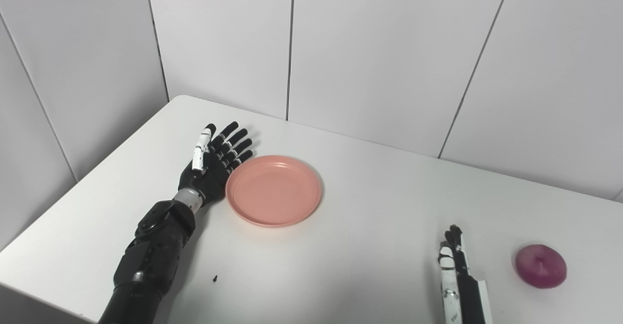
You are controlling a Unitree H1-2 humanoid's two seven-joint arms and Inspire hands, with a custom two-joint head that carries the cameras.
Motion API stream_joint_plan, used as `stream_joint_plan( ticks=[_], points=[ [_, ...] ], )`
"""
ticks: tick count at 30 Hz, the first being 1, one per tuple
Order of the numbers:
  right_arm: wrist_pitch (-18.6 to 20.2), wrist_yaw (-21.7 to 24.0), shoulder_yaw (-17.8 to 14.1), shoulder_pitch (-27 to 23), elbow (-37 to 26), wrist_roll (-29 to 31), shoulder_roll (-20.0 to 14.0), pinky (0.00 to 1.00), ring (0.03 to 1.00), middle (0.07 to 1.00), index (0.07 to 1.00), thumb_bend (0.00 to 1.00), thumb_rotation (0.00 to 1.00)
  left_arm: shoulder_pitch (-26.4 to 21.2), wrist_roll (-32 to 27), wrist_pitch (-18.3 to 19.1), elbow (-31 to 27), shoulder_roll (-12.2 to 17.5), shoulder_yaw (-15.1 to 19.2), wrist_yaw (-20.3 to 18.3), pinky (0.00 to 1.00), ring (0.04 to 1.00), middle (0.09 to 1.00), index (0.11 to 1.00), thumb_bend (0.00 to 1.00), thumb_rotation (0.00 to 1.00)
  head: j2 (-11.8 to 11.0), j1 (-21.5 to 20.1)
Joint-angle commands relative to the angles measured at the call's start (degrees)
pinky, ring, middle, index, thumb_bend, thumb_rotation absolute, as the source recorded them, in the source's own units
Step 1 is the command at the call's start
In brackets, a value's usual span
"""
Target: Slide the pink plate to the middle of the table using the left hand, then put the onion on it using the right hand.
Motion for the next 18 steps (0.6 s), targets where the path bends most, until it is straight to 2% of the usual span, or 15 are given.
stream_joint_plan(
  ticks=[1, 9, 18],
  points=[
    [-3.5, -0.2, 0.4, 0.3, -1.0, -0.3, 0.3, 1.00, 0.989, 0.999, 1.000, 0.08, 1.00, 0.5, 0.0, 2.5, -0.3, -1.1, -0.8, 0.4, 0.91, 0.899, 0.898, 0.879, 0.34, 1.00, 0.2, -0.4],
    [-3.5, -0.7, 0.6, 0.2, -0.8, -0.8, 0.7, 0.99, 0.984, 0.993, 1.000, 0.09, 1.00, 1.5, 0.1, 2.7, -1.9, -2.4, -1.9, 0.6, 0.91, 0.888, 0.888, 0.873, 0.35, 1.00, 0.9, -1.8],
    [-3.4, -1.6, 0.8, 0.1, -0.1, -1.4, 1.2, 0.98, 0.972, 0.984, 0.989, 0.11, 1.00, 3.8, -0.2, 5.8, -8.4, -4.7, -2.4, 2.5, 0.87, 0.876, 0.878, 0.858, 0.36, 1.00, 2.6, -4.7]
  ],
)
